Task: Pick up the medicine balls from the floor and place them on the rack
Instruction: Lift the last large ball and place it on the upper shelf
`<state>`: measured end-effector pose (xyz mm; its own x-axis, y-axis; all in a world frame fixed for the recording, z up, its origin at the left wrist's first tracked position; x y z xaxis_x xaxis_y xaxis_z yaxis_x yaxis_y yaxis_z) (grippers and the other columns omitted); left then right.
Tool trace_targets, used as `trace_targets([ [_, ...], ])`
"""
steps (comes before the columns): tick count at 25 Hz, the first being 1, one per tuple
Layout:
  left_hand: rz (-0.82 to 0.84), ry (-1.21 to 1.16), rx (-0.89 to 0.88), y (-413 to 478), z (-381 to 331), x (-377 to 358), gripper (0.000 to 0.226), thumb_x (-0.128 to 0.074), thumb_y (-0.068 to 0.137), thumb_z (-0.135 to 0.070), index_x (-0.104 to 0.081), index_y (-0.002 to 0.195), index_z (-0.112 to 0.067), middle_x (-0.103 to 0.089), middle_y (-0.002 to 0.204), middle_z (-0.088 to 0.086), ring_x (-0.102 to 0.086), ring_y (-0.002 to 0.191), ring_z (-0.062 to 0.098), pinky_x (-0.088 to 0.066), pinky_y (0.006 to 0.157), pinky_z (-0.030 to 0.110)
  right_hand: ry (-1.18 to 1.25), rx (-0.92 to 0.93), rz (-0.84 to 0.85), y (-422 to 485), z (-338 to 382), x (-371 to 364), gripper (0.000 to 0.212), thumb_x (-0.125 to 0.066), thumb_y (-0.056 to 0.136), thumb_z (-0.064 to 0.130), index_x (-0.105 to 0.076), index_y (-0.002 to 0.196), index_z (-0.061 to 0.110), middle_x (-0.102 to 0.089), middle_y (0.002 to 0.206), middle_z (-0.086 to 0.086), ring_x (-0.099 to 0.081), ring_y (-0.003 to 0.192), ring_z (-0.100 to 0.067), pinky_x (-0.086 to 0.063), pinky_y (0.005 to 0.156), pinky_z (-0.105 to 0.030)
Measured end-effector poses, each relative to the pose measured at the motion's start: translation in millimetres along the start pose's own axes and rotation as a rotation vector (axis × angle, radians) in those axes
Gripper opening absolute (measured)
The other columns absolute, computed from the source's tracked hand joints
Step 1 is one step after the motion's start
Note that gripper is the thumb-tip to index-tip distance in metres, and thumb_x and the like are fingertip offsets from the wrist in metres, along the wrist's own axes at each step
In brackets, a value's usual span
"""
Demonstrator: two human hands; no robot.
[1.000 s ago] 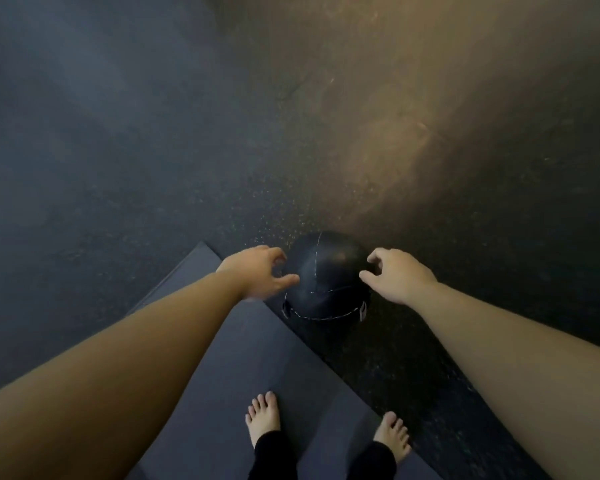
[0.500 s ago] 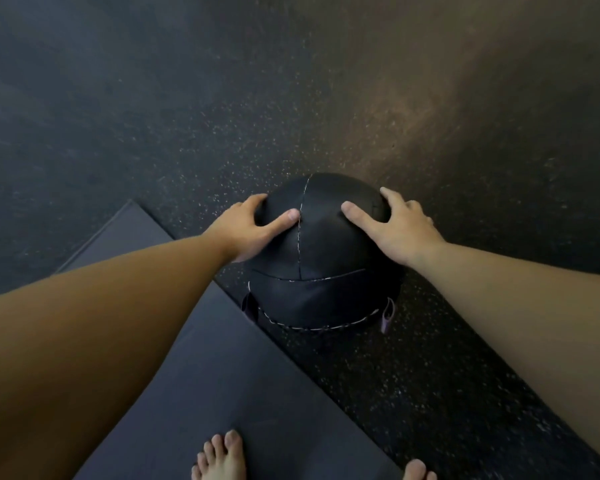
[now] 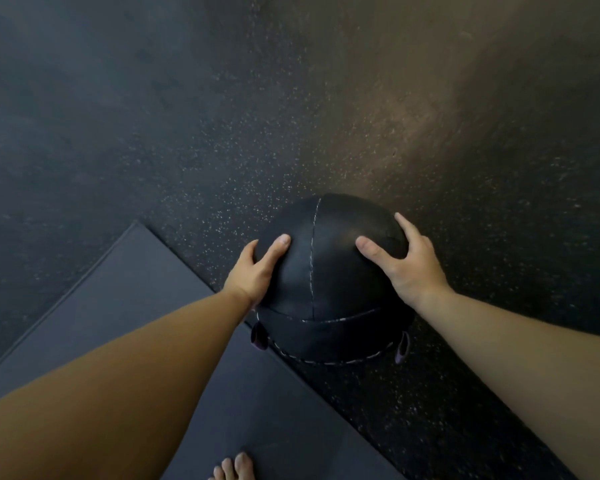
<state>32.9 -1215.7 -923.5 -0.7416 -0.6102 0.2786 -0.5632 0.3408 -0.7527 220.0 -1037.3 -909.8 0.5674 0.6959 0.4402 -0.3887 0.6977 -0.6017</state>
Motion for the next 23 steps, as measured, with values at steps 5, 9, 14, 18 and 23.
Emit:
trace_targets([
  [5,-0.001,0.01,-0.126,-31.2,-17.9,-10.6,0.092,-0.067,0.08,-0.073,-0.038,0.157,-0.032,-0.051,0.132,-0.015,-0.052,0.115,0.013,-0.037,0.096,0.029,0.156,0.061,-0.114,-34.4,-10.6,12.7,0.127,-0.064,0.047,0.091,-0.036,0.159,0.04,-0.035,0.162,-0.001,-0.037,0.148,-0.025,-0.034,0.115,-0.039],
  [9,-0.025,0.002,-0.227,-73.0,-68.5,-5.5,0.072,-0.068,0.08,-0.071,-0.045,0.142,-0.04,-0.057,0.122,-0.017,-0.055,0.112,0.014,-0.039,0.093,0.027,0.221,0.142,-0.151,-58.9,29.8,52.9,0.122,-0.07,0.051,0.084,-0.036,0.159,0.039,-0.033,0.163,-0.001,-0.038,0.147,-0.023,-0.035,0.109,-0.035],
  [14,0.002,0.015,-0.432,-186.0,-224.6,-0.7,0.078,-0.068,0.064,-0.087,-0.045,0.124,-0.043,-0.058,0.111,-0.022,-0.059,0.111,0.016,-0.041,0.093,0.031,0.303,0.272,-0.264,-124.8,150.0,181.3,0.125,-0.066,0.049,0.088,-0.039,0.159,0.037,-0.037,0.159,-0.001,-0.042,0.144,-0.024,-0.041,0.111,-0.039],
  [18,0.074,0.051,-0.651,-315.6,-381.2,-15.3,0.07,-0.067,0.071,-0.082,-0.044,0.123,-0.041,-0.059,0.114,-0.016,-0.06,0.112,0.019,-0.044,0.093,0.032,0.345,0.361,-0.379,-215.1,257.0,330.2,0.122,-0.066,0.049,0.089,-0.037,0.158,0.041,-0.037,0.154,0.003,-0.043,0.135,-0.02,-0.042,0.106,-0.043],
  [23,0.288,0.027,-0.954,-535.4,-583.9,-76.9,0.071,-0.068,0.078,-0.069,-0.046,0.136,-0.033,-0.058,0.119,-0.012,-0.058,0.113,0.017,-0.044,0.094,0.029,0.371,0.507,-0.719,-386.8,360.6,553.2,0.116,-0.071,0.061,0.091,-0.037,0.159,0.039,-0.041,0.153,0.002,-0.043,0.144,-0.026,-0.037,0.116,-0.047],
])
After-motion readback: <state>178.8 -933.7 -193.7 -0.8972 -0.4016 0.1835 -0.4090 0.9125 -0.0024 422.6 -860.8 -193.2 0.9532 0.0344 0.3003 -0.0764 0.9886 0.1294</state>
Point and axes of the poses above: each hand's wrist, its own y-axis towards the middle knuckle, its own x-axis out of the back of the hand, z = x × y, the point moved 1 cm from there along y, towards the middle knuckle
